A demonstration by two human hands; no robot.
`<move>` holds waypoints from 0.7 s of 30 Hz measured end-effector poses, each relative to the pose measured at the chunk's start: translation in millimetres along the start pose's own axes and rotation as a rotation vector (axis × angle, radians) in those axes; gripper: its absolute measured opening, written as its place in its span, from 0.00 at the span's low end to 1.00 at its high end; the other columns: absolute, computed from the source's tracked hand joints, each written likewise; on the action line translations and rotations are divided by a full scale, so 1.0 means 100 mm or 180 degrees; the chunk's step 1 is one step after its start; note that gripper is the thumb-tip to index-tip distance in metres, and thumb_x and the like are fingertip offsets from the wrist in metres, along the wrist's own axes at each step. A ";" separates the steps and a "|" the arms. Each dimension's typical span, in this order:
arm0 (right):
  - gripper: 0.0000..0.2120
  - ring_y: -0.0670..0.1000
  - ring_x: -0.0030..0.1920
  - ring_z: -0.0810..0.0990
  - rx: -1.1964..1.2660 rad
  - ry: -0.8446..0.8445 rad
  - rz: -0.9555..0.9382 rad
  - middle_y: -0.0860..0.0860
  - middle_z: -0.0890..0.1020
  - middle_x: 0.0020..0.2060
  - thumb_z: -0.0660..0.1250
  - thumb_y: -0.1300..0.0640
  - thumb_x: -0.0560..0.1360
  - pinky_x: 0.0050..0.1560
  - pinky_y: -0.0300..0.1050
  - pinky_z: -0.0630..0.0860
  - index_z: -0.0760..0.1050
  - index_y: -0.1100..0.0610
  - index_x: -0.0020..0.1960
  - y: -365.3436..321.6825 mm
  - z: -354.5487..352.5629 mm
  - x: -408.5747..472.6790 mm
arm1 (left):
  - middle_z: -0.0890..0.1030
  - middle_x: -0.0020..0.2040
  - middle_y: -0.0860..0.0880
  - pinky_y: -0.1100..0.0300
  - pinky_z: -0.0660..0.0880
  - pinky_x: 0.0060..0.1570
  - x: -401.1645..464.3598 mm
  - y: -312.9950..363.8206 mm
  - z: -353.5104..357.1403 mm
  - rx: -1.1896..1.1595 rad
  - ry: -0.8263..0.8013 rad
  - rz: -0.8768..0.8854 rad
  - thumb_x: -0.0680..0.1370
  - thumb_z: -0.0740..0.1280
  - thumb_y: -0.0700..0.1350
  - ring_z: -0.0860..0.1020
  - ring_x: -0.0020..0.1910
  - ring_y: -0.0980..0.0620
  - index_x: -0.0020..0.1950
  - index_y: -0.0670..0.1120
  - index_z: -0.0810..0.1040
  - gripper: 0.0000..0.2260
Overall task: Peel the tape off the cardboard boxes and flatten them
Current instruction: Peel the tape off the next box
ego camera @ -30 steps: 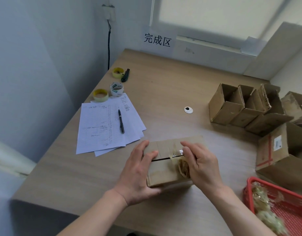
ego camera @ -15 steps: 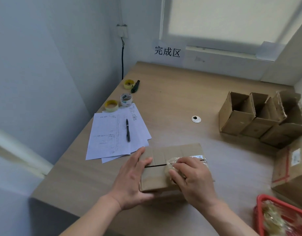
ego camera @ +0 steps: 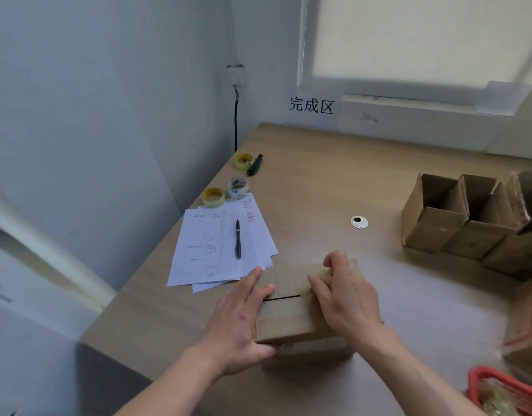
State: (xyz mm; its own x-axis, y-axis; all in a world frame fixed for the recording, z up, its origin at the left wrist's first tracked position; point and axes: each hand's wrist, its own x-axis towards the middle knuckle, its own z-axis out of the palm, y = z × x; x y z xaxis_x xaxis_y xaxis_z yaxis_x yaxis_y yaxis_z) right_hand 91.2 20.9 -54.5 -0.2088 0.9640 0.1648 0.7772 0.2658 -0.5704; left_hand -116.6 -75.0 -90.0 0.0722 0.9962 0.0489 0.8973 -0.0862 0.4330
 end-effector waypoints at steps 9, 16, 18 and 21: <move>0.32 0.55 0.45 0.75 -0.0367 0.0437 -0.0148 0.48 0.75 0.36 0.57 0.26 0.71 0.36 0.43 0.64 0.78 0.54 0.32 -0.08 0.01 0.00 | 0.39 0.79 0.62 0.57 0.58 0.74 0.00 -0.06 0.11 -0.0130 0.0115 0.0054 0.61 0.71 0.66 0.52 0.79 0.54 0.76 0.60 0.59 0.46; 0.21 0.55 0.47 0.78 -0.1225 -0.0308 -0.0273 0.49 0.79 0.42 0.61 0.33 0.75 0.39 0.46 0.64 0.75 0.51 0.41 -0.11 -0.02 0.02 | 0.40 0.79 0.63 0.57 0.59 0.73 -0.01 -0.05 0.13 -0.0220 0.0237 0.0073 0.60 0.71 0.64 0.54 0.78 0.55 0.74 0.60 0.60 0.44; 0.18 0.59 0.44 0.79 -0.0841 -0.0084 -0.0111 0.51 0.81 0.38 0.64 0.41 0.78 0.37 0.46 0.63 0.77 0.54 0.39 0.12 -0.15 0.07 | 0.40 0.79 0.63 0.57 0.60 0.73 0.00 -0.03 0.13 -0.0196 0.0236 0.0045 0.60 0.71 0.66 0.56 0.78 0.54 0.74 0.61 0.60 0.44; 0.13 0.61 0.41 0.80 -0.0583 0.0634 0.0264 0.53 0.82 0.37 0.67 0.46 0.77 0.35 0.46 0.63 0.79 0.52 0.38 0.37 -0.28 0.04 | 0.41 0.79 0.63 0.57 0.61 0.71 -0.02 -0.01 0.13 -0.0254 0.0238 -0.0019 0.60 0.70 0.67 0.59 0.76 0.53 0.74 0.60 0.61 0.44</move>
State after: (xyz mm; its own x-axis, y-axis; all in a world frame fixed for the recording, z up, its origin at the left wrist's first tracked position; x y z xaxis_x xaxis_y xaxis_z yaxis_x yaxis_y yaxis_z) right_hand 135.3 34.4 -52.2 -0.0333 0.9567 0.2890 0.8848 0.1627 -0.4366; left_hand -111.5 -76.8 -102.2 0.0316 0.9932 0.1118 0.8598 -0.0840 0.5036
